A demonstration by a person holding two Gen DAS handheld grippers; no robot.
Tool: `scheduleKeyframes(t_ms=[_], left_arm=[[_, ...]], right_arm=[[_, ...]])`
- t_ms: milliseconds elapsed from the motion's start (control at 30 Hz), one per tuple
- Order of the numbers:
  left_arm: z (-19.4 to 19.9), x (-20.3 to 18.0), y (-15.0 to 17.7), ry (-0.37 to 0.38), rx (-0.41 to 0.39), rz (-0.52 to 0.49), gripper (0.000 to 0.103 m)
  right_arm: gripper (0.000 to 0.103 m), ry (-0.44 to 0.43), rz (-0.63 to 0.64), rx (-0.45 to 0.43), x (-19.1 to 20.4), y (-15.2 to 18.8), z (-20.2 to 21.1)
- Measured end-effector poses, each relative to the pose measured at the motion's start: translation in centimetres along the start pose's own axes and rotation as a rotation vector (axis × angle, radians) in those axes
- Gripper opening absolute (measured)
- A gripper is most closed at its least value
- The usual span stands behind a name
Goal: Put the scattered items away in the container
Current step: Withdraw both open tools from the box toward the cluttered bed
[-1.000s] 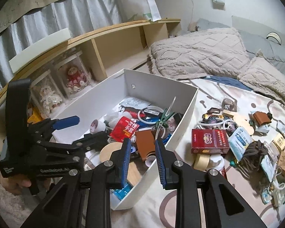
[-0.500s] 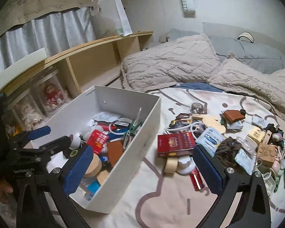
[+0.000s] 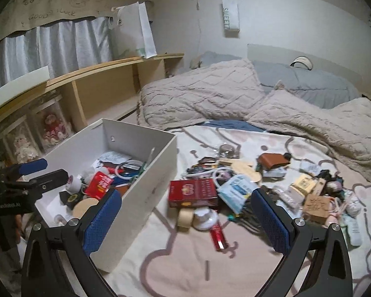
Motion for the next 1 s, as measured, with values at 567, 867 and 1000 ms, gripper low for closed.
scheduleKeyframes(t_ms=[567,867,1000], left_arm=[[-0.5,-6.2,1.2,0.103,-0.033,-0.010,0.103],[-0.3,-9.4,2.0,0.154,-0.052,0.007,0.103],[0.0,-10.8,2.4,0.182,-0.058,0.018,0.103]], right_arm=[[0.103,0.179,-0.031,0.001,-9.8,2.3,3.8],[0.103,0.248,-0.045,0.018,-13.9,4.7,5.9],[0.103,0.267,-0.050,0.022,-15.3,5.9,6.8]])
Point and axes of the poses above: each gripper's, at about its wrist camera, not at the fingertips, and z roughly against the way its jaws point, x to its left, y to its underside, the point moved 7 cm from there along -z, roughly the way its jaws point, and after that the axes turned 12 degrees about -x, right-handed, at the moved point
